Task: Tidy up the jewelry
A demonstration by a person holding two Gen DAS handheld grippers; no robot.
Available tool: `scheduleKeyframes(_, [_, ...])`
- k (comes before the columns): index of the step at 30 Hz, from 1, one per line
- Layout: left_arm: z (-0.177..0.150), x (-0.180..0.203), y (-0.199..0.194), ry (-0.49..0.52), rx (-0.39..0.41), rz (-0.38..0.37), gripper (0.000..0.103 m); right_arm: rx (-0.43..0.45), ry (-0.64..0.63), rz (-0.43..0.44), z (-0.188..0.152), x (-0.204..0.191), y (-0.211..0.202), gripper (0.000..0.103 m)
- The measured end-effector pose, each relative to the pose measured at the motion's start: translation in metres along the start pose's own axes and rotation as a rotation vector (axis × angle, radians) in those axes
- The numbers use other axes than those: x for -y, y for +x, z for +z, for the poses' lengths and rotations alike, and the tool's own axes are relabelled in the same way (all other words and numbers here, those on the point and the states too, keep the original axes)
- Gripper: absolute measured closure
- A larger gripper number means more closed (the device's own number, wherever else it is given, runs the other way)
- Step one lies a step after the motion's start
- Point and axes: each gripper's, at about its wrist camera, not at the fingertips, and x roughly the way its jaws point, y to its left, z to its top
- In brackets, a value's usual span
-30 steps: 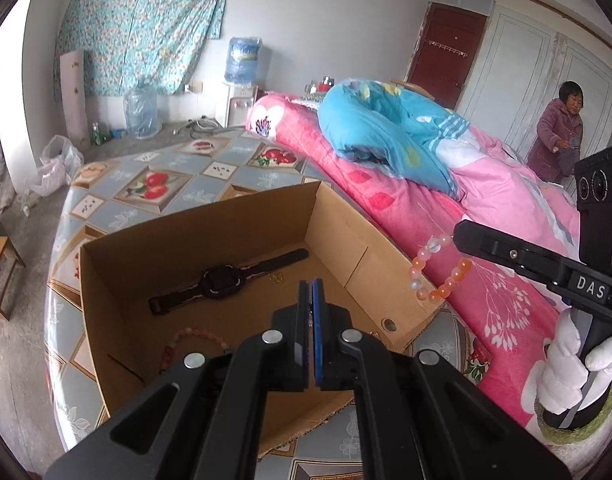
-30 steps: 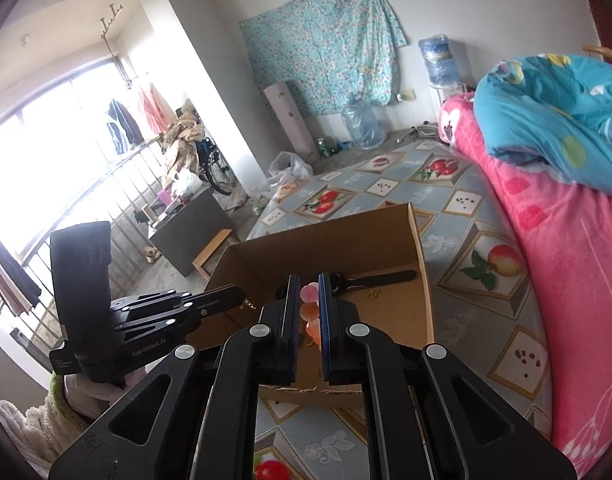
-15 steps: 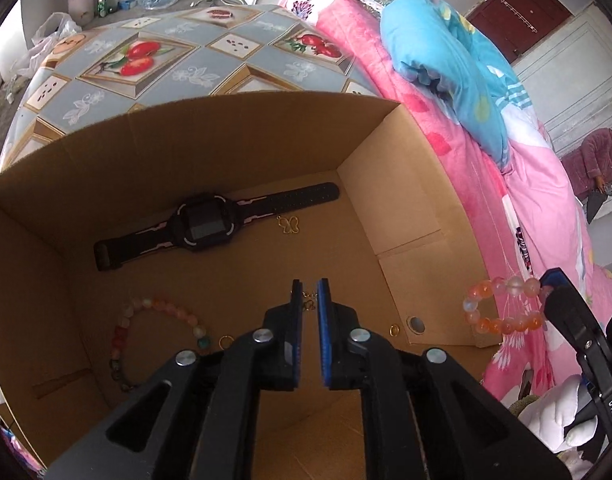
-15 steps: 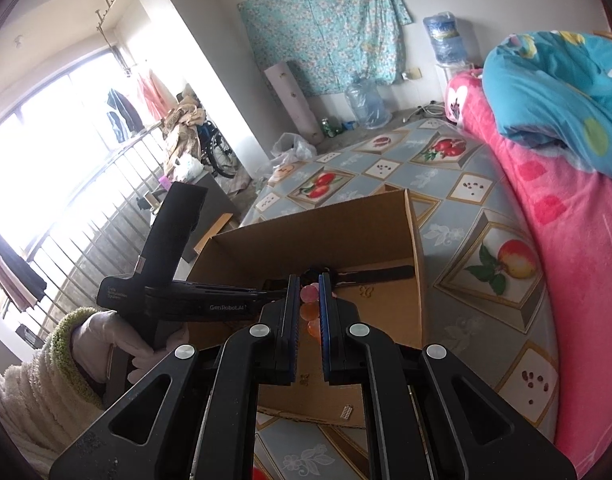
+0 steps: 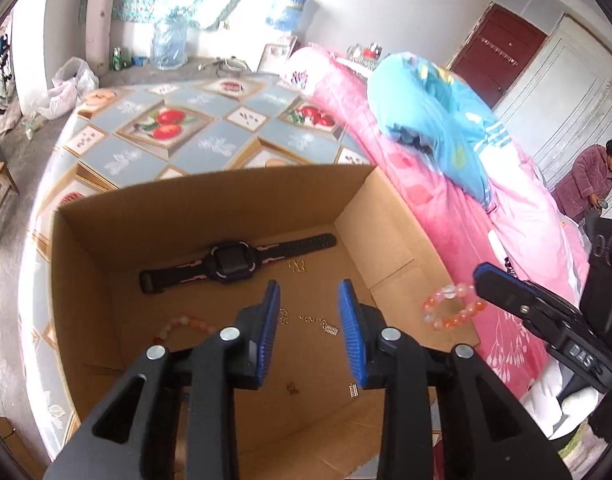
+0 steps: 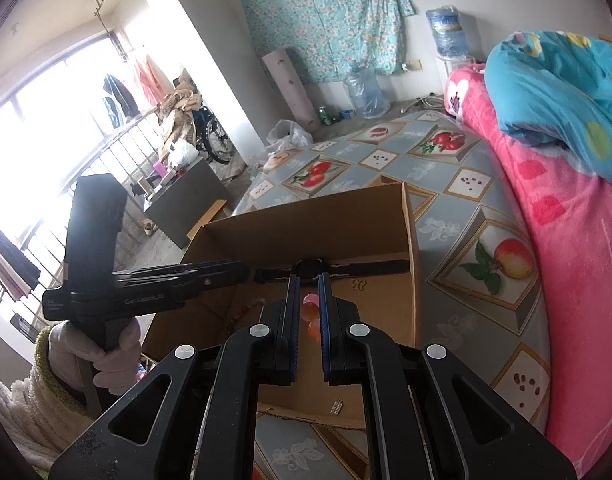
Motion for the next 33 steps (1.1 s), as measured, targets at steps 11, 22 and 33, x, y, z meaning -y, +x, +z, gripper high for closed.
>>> scheduleKeyframes(11, [-0.059,-0.038,-0.094,-0.047,0.222,0.192,0.041,-0.111,-0.087,-0.182,0.015,-0.002,0.057,0.090])
scheduleKeyframes(22, [-0.089,-0.069,-0.078,-0.132,0.143,0.167,0.034,-0.034,-0.023,-0.297,-0.011,0.016,0.010,0.070])
scheduleKeyframes(33, [-0.101,-0.076,-0.038,-0.173,0.048,0.110,0.030,-0.142,0.177,-0.253,-0.044,0.031,0.023,0.069])
